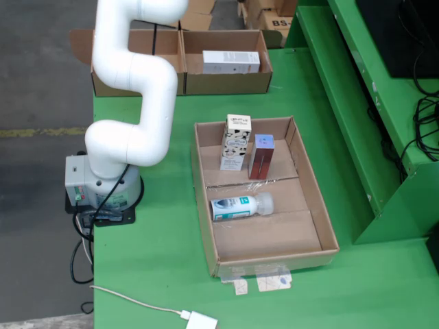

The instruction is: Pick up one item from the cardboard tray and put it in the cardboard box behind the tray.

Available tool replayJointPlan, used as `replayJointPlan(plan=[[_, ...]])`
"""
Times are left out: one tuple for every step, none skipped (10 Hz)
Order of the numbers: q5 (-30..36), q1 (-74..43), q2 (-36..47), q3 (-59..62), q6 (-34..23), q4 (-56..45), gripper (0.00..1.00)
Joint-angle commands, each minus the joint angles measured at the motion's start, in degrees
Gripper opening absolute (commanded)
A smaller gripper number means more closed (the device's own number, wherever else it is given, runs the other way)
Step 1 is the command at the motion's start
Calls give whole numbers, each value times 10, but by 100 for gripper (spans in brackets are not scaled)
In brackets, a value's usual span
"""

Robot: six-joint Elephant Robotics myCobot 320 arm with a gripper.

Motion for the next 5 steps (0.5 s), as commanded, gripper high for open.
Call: replayJointPlan(plan=[[49,-203,121,15,-33,-299,100],[93,-297,37,267,-75,-485,100],[127,-392,18,311,-128,-501,100],[127,-392,18,311,-128,-501,100],[157,-496,-11,397,-172,-550,100]])
